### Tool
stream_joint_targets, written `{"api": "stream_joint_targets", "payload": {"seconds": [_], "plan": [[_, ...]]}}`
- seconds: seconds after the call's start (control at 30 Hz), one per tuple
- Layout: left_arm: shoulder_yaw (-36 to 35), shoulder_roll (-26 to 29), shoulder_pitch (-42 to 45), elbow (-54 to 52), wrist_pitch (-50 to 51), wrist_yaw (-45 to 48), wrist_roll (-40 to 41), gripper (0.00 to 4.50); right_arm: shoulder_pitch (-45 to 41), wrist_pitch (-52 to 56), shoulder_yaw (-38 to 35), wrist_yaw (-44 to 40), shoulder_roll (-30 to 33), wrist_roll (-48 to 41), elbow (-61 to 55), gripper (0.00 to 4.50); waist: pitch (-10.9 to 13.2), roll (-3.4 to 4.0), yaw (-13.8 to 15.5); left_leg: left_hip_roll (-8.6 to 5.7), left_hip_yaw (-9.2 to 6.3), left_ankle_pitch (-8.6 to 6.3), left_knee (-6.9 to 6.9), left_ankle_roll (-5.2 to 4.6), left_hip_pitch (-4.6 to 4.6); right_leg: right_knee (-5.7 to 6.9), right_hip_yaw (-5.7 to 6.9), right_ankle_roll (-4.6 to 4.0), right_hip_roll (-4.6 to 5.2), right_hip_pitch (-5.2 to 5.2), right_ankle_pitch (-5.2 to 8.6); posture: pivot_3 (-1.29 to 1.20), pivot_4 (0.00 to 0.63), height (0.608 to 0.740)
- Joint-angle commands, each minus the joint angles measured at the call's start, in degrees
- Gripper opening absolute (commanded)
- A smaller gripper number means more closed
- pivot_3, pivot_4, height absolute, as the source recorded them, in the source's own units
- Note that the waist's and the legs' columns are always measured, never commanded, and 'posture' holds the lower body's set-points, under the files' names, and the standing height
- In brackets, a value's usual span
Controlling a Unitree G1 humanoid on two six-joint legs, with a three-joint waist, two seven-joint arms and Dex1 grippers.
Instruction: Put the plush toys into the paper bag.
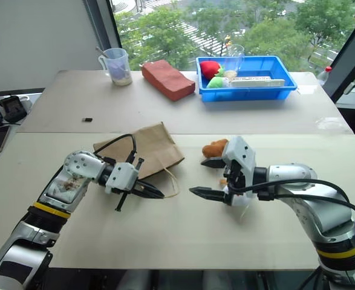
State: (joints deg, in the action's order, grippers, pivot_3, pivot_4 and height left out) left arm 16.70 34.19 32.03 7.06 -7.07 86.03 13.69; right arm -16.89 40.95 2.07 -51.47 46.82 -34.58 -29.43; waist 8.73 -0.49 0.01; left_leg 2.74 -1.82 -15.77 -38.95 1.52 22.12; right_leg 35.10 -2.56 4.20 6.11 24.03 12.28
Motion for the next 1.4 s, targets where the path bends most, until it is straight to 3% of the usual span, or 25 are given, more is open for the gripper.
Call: {"api": "stream_joint_targets", "payload": {"seconds": [0.03,0.27,0.5,1.2,1.4], "plan": [[-2.4,-0.5,1.6,-1.8,1.1,-0.9,2.6,0.05,2.3,-5.0,2.0,-1.1,0.5,4.2,-0.4,4.50,0.0,0.00,0.0,0.00,0.00,0.00,0.00,0.00,0.01,0.00,0.00,0.00,0.00,0.01,0.00,0.00,0.150,0.740],[-4.5,-1.3,3.1,-3.8,5.7,-2.5,5.7,0.05,7.1,-16.5,5.0,-1.4,-2.2,11.9,2.9,4.50,0.0,0.00,-0.2,0.00,0.00,0.00,-0.01,0.00,-0.02,-0.01,0.00,0.00,0.00,0.01,0.00,0.00,0.150,0.740],[-6.7,-2.1,5.0,-4.3,10.2,-4.4,8.2,0.05,5.4,-31.5,6.6,-0.5,-8.5,19.3,8.4,4.50,0.0,0.00,-0.6,0.00,0.01,0.01,-0.03,0.01,-0.06,-0.02,-0.01,0.01,0.00,0.00,0.00,0.00,0.150,0.740],[-6.8,-2.7,4.8,-4.7,10.8,-4.8,8.0,0.05,-5.5,-31.9,10.8,-3.8,-17.0,19.7,14.9,4.50,0.0,0.00,-0.7,0.00,0.00,0.01,0.01,0.01,-0.07,0.02,0.00,0.00,-0.01,-0.01,0.00,0.00,0.150,0.740],[-6.9,-2.5,4.6,-4.7,10.6,-4.5,8.0,0.00,-6.6,-32.7,10.9,-3.6,-18.3,20.5,16.9,2.63,0.0,0.01,-0.8,0.00,0.00,0.01,0.04,0.01,-0.05,0.13,0.00,0.00,-0.01,0.00,0.00,0.00,0.150,0.740]]}}
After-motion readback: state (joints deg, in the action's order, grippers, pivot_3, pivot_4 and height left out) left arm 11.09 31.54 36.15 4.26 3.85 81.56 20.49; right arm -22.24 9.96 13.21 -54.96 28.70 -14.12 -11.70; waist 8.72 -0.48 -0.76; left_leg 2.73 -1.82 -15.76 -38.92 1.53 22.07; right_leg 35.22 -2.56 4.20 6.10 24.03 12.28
